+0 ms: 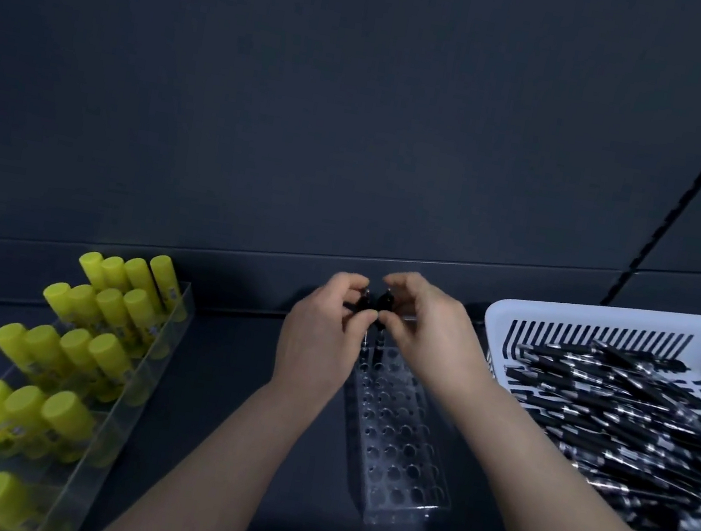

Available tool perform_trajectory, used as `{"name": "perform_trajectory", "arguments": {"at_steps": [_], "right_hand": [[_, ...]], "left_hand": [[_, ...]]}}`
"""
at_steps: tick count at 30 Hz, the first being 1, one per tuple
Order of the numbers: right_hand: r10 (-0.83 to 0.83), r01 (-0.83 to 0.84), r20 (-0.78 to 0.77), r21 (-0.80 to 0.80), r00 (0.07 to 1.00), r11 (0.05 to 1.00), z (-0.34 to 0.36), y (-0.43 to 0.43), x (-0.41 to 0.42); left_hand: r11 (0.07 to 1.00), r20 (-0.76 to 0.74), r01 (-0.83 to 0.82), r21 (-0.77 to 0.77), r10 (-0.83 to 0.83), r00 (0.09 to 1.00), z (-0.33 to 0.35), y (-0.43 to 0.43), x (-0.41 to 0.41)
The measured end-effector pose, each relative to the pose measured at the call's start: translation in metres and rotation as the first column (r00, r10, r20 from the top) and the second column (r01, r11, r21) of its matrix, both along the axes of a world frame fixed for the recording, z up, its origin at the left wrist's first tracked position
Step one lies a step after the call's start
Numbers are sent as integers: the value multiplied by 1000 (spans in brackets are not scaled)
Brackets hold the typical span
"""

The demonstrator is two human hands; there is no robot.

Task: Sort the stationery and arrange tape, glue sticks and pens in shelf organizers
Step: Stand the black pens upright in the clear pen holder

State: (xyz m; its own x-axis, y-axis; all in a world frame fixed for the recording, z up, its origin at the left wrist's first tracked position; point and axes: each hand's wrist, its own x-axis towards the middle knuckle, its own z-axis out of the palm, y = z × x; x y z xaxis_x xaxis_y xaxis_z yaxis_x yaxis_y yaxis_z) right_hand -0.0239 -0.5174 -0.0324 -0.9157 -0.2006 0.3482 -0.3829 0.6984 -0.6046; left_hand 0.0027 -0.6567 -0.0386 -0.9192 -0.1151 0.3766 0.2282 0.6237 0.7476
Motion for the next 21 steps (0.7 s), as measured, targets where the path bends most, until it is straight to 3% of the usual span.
{"name": "perform_trajectory", "arguments": {"at_steps": [3,7,12,16,21], "right_hand": [[-63,65,-31,66,998,996,5,15,7],[-115,136,-102,238,988,962,11,47,21],[-106,138,-103,395,989,908,14,101,42],[-170,183,-69,402,983,897,14,170,58],[-298,283,-30,424,954,861,6,257,75]], "left_hand": [[999,-28,-17,-34,16,999,4,-1,4],[970,-211,-139,-200,96,973,18,8,15],[916,-346,-108,-386,-35,938,29,50,30],[922,-286,16,-386,-136,949,23,106,33],[884,40,271,-381,-277,960,6,185,28]]}}
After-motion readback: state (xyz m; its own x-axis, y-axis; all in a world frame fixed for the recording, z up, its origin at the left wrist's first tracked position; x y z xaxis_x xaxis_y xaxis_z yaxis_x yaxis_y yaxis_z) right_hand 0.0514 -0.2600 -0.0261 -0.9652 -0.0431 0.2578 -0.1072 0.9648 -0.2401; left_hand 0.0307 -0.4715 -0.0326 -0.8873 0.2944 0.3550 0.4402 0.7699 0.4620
